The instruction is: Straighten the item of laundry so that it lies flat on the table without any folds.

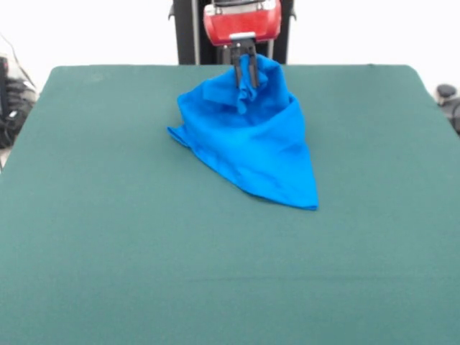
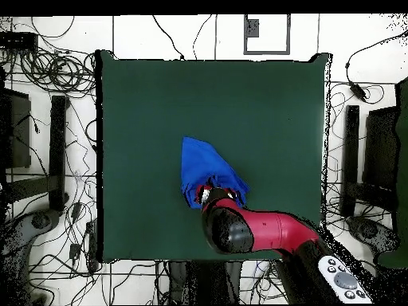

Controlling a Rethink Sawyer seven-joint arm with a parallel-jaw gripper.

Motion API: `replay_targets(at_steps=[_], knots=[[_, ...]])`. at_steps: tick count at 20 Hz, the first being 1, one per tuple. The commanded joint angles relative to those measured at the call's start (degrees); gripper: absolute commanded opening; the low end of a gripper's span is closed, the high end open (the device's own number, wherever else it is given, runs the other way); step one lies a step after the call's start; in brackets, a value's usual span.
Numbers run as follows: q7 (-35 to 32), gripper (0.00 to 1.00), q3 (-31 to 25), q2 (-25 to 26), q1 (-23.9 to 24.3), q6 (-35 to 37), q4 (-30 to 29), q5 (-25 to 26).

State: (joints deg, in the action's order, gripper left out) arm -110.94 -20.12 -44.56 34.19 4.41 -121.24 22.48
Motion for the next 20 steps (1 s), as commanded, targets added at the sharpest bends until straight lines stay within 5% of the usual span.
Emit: replay_targets(at_steps=[1, 13, 20], knots=[[-5.7, 0.0, 0.6, -1.8, -0.9, -0.9, -4.9, 1.8], [-5.0, 0.0, 0.1, -3.3, 2.1, -2.6, -8.8, 3.5], [-6.0, 0.0, 3.2, 0.8, 1.0, -7.1, -8.1, 6.5]])
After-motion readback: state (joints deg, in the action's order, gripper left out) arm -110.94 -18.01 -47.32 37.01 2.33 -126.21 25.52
